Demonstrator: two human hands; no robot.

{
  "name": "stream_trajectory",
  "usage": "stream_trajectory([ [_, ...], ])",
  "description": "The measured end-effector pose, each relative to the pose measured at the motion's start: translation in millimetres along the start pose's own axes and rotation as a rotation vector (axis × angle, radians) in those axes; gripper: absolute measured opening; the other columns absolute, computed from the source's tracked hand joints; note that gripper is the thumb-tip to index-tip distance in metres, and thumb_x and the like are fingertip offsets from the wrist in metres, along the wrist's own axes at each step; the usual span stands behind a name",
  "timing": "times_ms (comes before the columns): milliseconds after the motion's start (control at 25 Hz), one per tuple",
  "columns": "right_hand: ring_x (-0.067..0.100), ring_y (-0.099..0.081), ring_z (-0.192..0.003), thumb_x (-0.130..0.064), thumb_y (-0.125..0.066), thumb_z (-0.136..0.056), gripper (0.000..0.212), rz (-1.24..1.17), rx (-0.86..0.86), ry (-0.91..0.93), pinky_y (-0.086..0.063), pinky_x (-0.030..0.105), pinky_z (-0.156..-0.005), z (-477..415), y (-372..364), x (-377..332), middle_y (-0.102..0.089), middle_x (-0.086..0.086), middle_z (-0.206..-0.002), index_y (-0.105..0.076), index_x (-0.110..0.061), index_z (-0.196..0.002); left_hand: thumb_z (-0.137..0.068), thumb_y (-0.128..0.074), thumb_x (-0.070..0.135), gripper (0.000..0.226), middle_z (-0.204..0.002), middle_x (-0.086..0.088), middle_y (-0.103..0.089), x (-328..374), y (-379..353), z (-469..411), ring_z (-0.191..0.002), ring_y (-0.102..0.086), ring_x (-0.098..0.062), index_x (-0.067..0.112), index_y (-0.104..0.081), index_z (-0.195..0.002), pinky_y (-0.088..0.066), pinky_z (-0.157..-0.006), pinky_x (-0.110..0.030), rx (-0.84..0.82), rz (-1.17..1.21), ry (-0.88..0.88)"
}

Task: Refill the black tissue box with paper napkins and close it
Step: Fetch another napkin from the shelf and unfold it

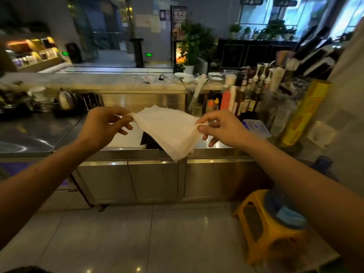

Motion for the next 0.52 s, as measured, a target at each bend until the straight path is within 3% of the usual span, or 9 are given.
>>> stream_trajectory([
  [320, 0.018, -0.068, -0.07, -0.007, -0.064, -0.09, 0.019, -0.101, -0.021, -0.031, -0.058, 0.025, -0.053, -116.7, 5.1, 111.1, -0.066, 0.014, -0.101, -0.068, -0.003, -0.107, -0.091, -0.061, 0.02, 0.016, -0.09, 0.013, -0.068, -92.9, -68.5, -81.2, -0.079, -0.069, -0.004, 0.033, -0.062, -0.101, -0.057, -0.071, -0.017, -0.005, -0.071, 0.145],
  [400, 0.018, -0.068, -0.068, -0.006, -0.065, -0.089, 0.016, -0.129, -0.014, -0.07, -0.057, 0.025, -0.053, -138.4, -4.9, 140.4, -0.067, 0.013, -0.099, -0.069, -0.004, -0.105, -0.09, -0.062, 0.02, 0.014, -0.086, 0.019, -0.067, -125.6, -84.3, -96.7, -0.077, -0.069, -0.006, 0.028, -0.064, -0.101, -0.057, -0.069, -0.019, 0.001, -0.073, 0.171],
  [520, 0.014, -0.067, -0.067, -0.007, -0.066, -0.089, 0.011, -0.146, 0.002, -0.135, -0.056, 0.023, -0.051, -170.5, -28.9, 186.4, -0.065, 0.005, -0.096, -0.069, -0.01, -0.098, -0.089, -0.064, 0.016, 0.022, -0.079, 0.029, -0.067, -179.8, -111.4, -121.9, -0.073, -0.069, -0.003, 0.038, -0.062, -0.095, -0.055, -0.064, -0.014, -0.038, -0.059, 0.161],
])
Point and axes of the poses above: each hand's wrist, its own z-axis away from the middle knuckle, its own y-axis out of the back of the hand, x = y × z, the point moved 8 cm from there along -z, towards the middle knuckle
